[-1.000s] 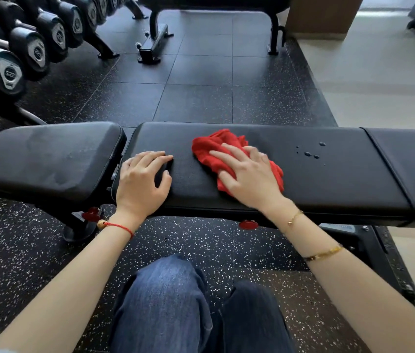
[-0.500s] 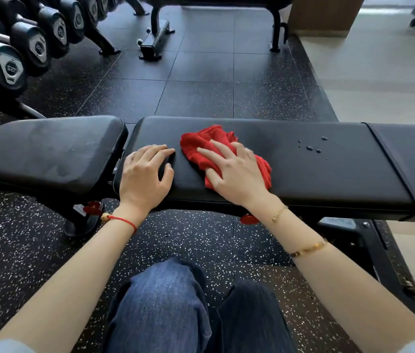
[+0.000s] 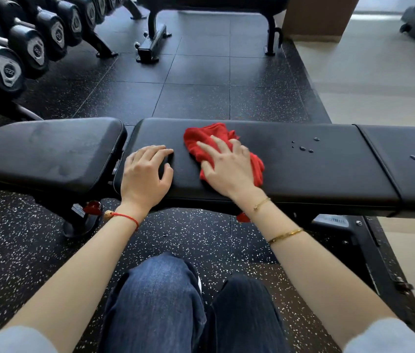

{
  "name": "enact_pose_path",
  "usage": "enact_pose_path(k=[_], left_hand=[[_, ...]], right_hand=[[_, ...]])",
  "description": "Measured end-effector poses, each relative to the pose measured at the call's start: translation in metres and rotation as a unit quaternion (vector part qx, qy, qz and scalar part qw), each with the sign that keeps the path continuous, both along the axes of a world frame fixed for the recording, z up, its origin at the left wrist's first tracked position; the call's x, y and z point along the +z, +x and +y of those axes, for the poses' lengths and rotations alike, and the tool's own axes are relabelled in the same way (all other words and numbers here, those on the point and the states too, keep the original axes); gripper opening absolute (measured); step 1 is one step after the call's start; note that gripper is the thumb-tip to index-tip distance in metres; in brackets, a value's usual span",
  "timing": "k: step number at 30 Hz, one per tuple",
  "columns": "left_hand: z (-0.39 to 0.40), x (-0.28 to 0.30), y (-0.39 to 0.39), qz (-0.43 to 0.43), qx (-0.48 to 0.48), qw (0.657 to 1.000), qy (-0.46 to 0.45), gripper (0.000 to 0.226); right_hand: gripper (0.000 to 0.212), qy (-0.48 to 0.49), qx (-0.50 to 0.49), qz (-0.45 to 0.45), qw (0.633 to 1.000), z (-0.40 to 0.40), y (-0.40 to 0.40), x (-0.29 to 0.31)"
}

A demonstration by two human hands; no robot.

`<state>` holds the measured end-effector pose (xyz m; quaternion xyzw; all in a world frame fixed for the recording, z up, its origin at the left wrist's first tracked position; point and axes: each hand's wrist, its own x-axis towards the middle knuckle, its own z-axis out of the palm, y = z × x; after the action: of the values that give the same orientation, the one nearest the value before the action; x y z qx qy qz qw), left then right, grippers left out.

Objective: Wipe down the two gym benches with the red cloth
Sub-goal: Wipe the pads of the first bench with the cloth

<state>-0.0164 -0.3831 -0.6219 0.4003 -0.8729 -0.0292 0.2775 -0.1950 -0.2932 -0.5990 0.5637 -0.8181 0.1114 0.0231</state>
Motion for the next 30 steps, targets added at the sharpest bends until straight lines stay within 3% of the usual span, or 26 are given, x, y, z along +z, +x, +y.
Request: enact_pose_path(k=[5, 12, 18, 22, 25, 30], left_hand=[[-0.001, 0.000, 0.002, -0.004, -0.009, 1.000, -0.002, 0.038], [0.000, 0.000, -0.001, -0.006, 0.003, 1.000, 0.001, 0.036], [-0.001, -0.001, 0.002, -0.008, -0.005, 1.000, 0.001, 0.038], [-0.001, -0.002, 0.003, -0.003, -0.009, 1.000, 0.002, 0.040], [-0.001, -0.001, 0.003, -0.004, -0.012, 1.000, 0.000, 0.039], [0.000, -0.002, 0.001, -0.006, -0.003, 1.000, 0.000, 0.039]], right_hand=[[0.048, -0.028, 0.033, -0.011, 0.999, 0.029, -0.017, -0.003], [0.048, 0.008, -0.129, -0.026, 0.991, 0.008, -0.081, 0.004], [0.050, 0.005, 0.023, -0.012, 1.000, -0.002, -0.005, 0.000], [0.049, -0.029, 0.068, -0.017, 0.997, 0.033, -0.014, -0.005], [0.047, -0.042, 0.017, -0.010, 0.999, 0.038, -0.049, -0.005], [0.048, 0.018, -0.094, -0.027, 0.995, -0.010, -0.090, 0.006]])
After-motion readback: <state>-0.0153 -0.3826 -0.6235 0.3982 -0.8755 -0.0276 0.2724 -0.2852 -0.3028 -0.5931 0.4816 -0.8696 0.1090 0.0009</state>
